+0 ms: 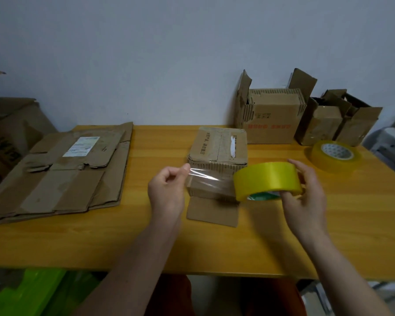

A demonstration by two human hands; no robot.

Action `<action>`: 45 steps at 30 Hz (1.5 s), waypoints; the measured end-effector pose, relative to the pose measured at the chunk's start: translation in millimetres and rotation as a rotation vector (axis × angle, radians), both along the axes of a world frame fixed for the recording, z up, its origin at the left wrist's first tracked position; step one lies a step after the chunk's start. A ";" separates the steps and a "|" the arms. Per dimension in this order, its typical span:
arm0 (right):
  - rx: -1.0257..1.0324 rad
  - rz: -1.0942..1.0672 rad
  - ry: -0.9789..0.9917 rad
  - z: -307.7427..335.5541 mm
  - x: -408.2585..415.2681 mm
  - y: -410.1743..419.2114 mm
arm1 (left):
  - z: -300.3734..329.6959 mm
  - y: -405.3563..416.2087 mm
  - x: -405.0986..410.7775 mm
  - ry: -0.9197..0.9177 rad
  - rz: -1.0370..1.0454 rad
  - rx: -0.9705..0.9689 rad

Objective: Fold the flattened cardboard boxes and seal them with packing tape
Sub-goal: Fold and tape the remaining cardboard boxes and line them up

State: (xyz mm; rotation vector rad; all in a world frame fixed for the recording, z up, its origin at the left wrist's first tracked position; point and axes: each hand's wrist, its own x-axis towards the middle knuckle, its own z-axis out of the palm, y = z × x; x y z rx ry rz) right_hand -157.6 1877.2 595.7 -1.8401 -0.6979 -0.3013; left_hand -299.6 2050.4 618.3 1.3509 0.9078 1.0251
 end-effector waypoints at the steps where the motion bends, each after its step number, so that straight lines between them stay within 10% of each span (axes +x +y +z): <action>1: -0.007 -0.005 -0.024 -0.5 1.3 -1.1 | -1.5 0.6 1.6 0.012 -0.023 -0.001; 18: -0.368 -0.077 -0.207 28.1 41.5 -5.3 | 6.8 41.1 41.5 0.276 0.093 0.205; 45: -0.600 -0.105 -0.268 19.4 54.9 20.3 | -15.4 57.5 52.4 0.247 0.010 -0.074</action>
